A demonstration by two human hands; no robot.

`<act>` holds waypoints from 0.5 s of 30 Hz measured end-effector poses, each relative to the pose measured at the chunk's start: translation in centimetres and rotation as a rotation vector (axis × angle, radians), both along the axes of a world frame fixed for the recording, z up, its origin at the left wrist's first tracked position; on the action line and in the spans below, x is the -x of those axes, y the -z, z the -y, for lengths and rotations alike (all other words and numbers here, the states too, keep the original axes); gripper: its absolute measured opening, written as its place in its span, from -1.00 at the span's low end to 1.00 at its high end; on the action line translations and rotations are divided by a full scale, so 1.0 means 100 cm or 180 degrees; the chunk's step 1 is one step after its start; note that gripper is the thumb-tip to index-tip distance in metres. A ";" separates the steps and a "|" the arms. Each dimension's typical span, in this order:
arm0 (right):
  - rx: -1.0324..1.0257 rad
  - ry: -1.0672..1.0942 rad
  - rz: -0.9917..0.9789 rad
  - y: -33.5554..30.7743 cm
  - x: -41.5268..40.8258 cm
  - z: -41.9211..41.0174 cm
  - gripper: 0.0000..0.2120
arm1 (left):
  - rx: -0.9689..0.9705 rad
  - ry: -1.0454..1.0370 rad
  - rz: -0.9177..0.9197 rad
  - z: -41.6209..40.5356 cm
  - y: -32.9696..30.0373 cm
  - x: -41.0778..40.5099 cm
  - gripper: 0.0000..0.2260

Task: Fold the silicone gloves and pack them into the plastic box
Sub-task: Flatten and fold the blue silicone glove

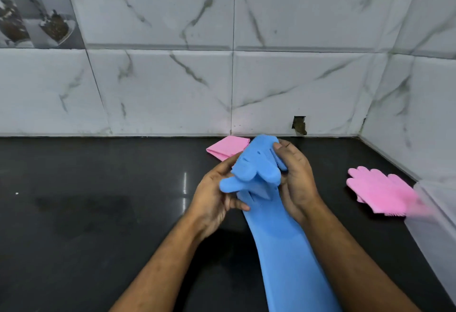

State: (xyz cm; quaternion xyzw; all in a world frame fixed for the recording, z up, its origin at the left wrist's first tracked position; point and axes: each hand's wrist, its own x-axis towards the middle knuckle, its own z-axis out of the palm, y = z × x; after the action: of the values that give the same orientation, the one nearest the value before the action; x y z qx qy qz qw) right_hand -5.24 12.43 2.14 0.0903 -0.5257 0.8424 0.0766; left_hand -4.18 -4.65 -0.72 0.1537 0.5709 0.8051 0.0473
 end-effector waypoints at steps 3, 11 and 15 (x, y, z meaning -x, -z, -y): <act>0.0537 -0.0282 0.0023 -0.003 -0.002 -0.005 -0.81 | 0.0672 0.0181 -0.0376 -0.006 0.004 0.006 -0.51; 0.0203 -0.1162 -0.0510 -0.007 -0.003 -0.010 -0.40 | -0.0695 0.0713 -0.0040 -0.038 0.001 -0.003 -0.49; -0.0311 -0.0801 -0.0697 -0.005 0.000 -0.008 -0.49 | -0.1629 0.0953 0.0487 -0.032 -0.004 -0.005 -0.29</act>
State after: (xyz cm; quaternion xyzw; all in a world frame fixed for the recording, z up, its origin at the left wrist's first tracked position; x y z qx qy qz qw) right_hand -5.20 13.23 2.63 0.2503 -0.5392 0.8038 0.0228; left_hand -3.69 -1.42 -0.33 0.1820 0.3154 0.9161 0.1680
